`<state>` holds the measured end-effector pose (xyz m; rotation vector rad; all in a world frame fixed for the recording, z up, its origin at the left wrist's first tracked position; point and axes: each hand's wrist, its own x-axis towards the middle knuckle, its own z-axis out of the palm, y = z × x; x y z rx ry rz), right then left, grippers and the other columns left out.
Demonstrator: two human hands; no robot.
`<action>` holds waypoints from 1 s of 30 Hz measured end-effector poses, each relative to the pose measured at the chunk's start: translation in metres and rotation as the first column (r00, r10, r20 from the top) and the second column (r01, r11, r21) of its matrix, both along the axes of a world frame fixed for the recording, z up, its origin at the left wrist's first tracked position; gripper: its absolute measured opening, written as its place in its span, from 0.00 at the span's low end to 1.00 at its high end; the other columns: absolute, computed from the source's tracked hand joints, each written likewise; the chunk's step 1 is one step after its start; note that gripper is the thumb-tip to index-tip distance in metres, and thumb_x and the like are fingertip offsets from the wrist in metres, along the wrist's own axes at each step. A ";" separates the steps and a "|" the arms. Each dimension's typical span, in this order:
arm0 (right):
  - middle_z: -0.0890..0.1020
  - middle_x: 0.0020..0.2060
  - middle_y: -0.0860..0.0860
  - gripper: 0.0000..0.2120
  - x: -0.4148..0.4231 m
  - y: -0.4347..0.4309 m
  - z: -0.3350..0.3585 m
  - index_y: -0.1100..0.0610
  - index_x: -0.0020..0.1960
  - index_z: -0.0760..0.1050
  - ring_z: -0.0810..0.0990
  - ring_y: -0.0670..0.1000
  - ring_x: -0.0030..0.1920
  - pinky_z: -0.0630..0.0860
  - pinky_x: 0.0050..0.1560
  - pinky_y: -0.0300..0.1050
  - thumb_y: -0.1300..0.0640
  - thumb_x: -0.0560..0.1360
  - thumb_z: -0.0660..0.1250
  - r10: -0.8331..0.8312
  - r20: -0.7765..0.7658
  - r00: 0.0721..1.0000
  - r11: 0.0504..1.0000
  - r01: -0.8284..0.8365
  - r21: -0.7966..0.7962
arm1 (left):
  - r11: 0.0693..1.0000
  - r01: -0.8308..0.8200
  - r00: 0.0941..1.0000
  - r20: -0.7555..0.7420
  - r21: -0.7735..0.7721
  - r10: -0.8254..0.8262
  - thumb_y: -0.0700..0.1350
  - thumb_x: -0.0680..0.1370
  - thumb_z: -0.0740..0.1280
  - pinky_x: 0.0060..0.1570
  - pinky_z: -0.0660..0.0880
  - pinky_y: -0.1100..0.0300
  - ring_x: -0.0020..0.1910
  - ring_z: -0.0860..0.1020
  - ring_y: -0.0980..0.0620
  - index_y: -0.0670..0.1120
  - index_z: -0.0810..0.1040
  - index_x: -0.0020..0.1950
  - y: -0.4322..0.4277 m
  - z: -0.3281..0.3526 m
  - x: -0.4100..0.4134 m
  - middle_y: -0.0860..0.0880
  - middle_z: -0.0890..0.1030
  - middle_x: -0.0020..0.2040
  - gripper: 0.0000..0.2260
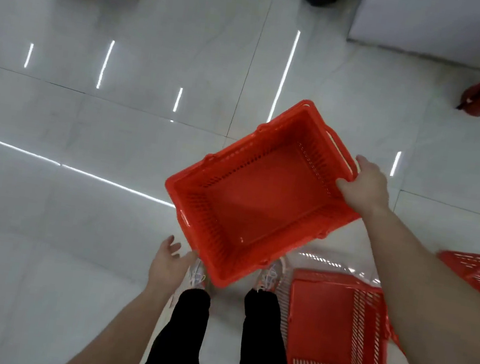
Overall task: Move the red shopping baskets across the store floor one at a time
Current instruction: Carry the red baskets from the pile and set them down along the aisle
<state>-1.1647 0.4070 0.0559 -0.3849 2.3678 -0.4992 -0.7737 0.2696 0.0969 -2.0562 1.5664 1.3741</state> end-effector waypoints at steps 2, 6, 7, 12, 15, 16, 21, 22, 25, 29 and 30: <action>0.72 0.70 0.61 0.35 0.008 0.006 0.014 0.58 0.76 0.66 0.69 0.65 0.69 0.70 0.66 0.57 0.53 0.71 0.71 0.008 0.010 1.000 0.993 -0.009 0.114 | 0.997 0.069 0.997 0.026 -0.046 -0.067 0.54 0.72 0.75 0.63 0.70 0.50 0.66 0.75 0.46 0.46 0.63 0.78 -0.016 0.012 -0.011 0.46 0.73 0.71 0.39; 0.73 0.69 0.59 0.35 0.029 0.031 0.072 0.55 0.75 0.67 0.71 0.63 0.68 0.72 0.65 0.56 0.50 0.71 0.72 -0.045 0.053 0.998 0.983 0.034 0.179 | 0.935 0.330 0.942 -0.011 -0.130 -0.334 0.54 0.72 0.75 0.57 0.72 0.54 0.63 0.76 0.47 0.48 0.69 0.74 -0.038 0.059 -0.044 0.50 0.77 0.66 0.33; 0.74 0.68 0.59 0.35 0.035 0.039 0.089 0.55 0.75 0.68 0.72 0.63 0.67 0.73 0.64 0.56 0.50 0.71 0.72 -0.067 0.064 0.996 0.981 0.054 0.185 | 0.901 0.402 0.912 -0.013 -0.160 -0.409 0.54 0.72 0.75 0.54 0.71 0.56 0.61 0.77 0.48 0.48 0.71 0.72 -0.040 0.074 -0.054 0.52 0.79 0.62 0.30; 0.75 0.69 0.58 0.35 0.079 0.081 0.183 0.56 0.75 0.68 0.73 0.61 0.68 0.72 0.66 0.54 0.45 0.72 0.71 -0.248 0.069 0.966 0.959 0.235 0.158 | 0.647 0.731 0.663 -0.001 -0.215 -0.749 0.58 0.72 0.71 0.59 0.71 0.55 0.65 0.75 0.47 0.46 0.69 0.74 -0.039 0.148 -0.103 0.47 0.76 0.69 0.34; 0.75 0.68 0.58 0.36 0.118 0.111 0.237 0.56 0.75 0.67 0.73 0.61 0.68 0.71 0.66 0.54 0.45 0.72 0.71 -0.359 0.011 0.933 0.923 0.353 0.154 | 0.459 0.847 0.474 -0.008 -0.270 -0.880 0.61 0.72 0.70 0.65 0.69 0.51 0.68 0.73 0.46 0.47 0.68 0.75 -0.027 0.186 -0.122 0.46 0.73 0.71 0.36; 0.75 0.68 0.58 0.36 0.134 0.121 0.255 0.56 0.75 0.67 0.73 0.61 0.67 0.71 0.66 0.53 0.45 0.71 0.71 -0.408 -0.021 0.913 0.902 0.407 0.146 | 0.392 0.871 0.407 -0.013 -0.296 -0.913 0.62 0.71 0.69 0.66 0.69 0.50 0.67 0.73 0.46 0.48 0.68 0.75 -0.022 0.198 -0.126 0.47 0.73 0.71 0.36; 0.76 0.65 0.59 0.34 0.257 0.178 0.327 0.55 0.72 0.69 0.74 0.63 0.65 0.73 0.63 0.56 0.43 0.70 0.71 -0.615 -0.179 0.768 0.752 0.640 0.161 | 0.020 0.927 0.010 -0.029 -0.375 -1.000 0.64 0.71 0.68 0.67 0.68 0.48 0.69 0.71 0.46 0.47 0.68 0.75 0.018 0.247 -0.123 0.47 0.73 0.71 0.36; 0.76 0.64 0.59 0.33 0.289 0.190 0.335 0.55 0.71 0.71 0.75 0.63 0.64 0.74 0.62 0.56 0.42 0.70 0.70 -0.655 -0.189 0.731 0.712 0.682 0.170 | -0.068 0.923 -0.083 -0.023 -0.379 -0.996 0.64 0.71 0.67 0.68 0.67 0.48 0.69 0.70 0.45 0.47 0.68 0.75 0.030 0.256 -0.117 0.46 0.73 0.71 0.37; 0.76 0.64 0.58 0.33 0.388 0.225 0.356 0.52 0.69 0.72 0.74 0.63 0.66 0.73 0.64 0.57 0.38 0.69 0.70 -0.799 -0.182 0.574 0.535 0.815 0.224 | -0.279 0.883 -0.305 -0.008 -0.377 -0.952 0.65 0.67 0.64 0.67 0.68 0.49 0.69 0.70 0.44 0.46 0.69 0.74 0.067 0.281 -0.093 0.45 0.73 0.71 0.39; 0.75 0.65 0.59 0.35 0.511 0.272 0.381 0.54 0.70 0.70 0.73 0.63 0.67 0.72 0.66 0.57 0.37 0.68 0.70 -0.930 -0.194 0.314 0.260 0.930 0.260 | -0.462 0.792 -0.506 -0.005 -0.399 -0.863 0.64 0.69 0.67 0.67 0.68 0.50 0.70 0.70 0.44 0.45 0.68 0.75 0.128 0.308 -0.052 0.45 0.72 0.72 0.39; 0.75 0.65 0.59 0.35 0.540 0.282 0.387 0.54 0.70 0.71 0.74 0.63 0.67 0.72 0.65 0.57 0.38 0.68 0.70 -0.946 -0.201 0.255 0.202 0.946 0.252 | -0.499 0.760 -0.551 -0.004 -0.416 -0.835 0.64 0.70 0.68 0.66 0.68 0.50 0.70 0.71 0.44 0.46 0.69 0.74 0.145 0.314 -0.040 0.45 0.73 0.72 0.37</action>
